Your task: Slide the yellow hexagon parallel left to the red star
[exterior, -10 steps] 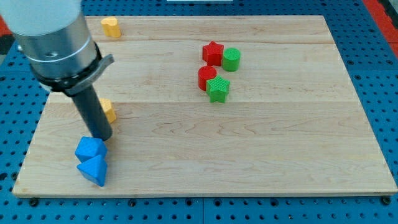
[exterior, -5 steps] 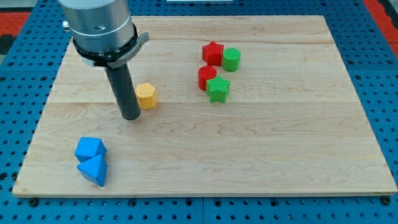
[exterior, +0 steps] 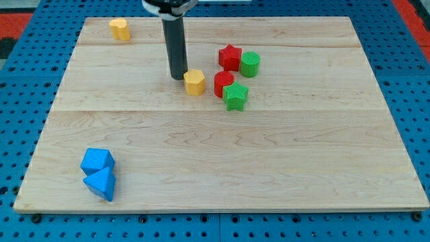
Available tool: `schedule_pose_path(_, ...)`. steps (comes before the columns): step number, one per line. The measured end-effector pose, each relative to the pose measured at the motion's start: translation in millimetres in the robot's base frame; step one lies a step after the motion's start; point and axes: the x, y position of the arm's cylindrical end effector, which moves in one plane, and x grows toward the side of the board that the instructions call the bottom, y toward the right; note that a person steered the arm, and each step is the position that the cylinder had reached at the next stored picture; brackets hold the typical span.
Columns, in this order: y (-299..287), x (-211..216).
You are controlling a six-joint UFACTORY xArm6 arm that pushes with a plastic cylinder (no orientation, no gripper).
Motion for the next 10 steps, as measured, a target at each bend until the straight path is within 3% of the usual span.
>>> schedule_pose_path(1, 10.0, 35.1)
schedule_pose_path(4, 82.0, 69.9)
schedule_pose_path(5, 91.1, 58.9)
schedule_pose_path(7, 19.0, -25.2)
schedule_pose_path(10, 8.5, -45.1)
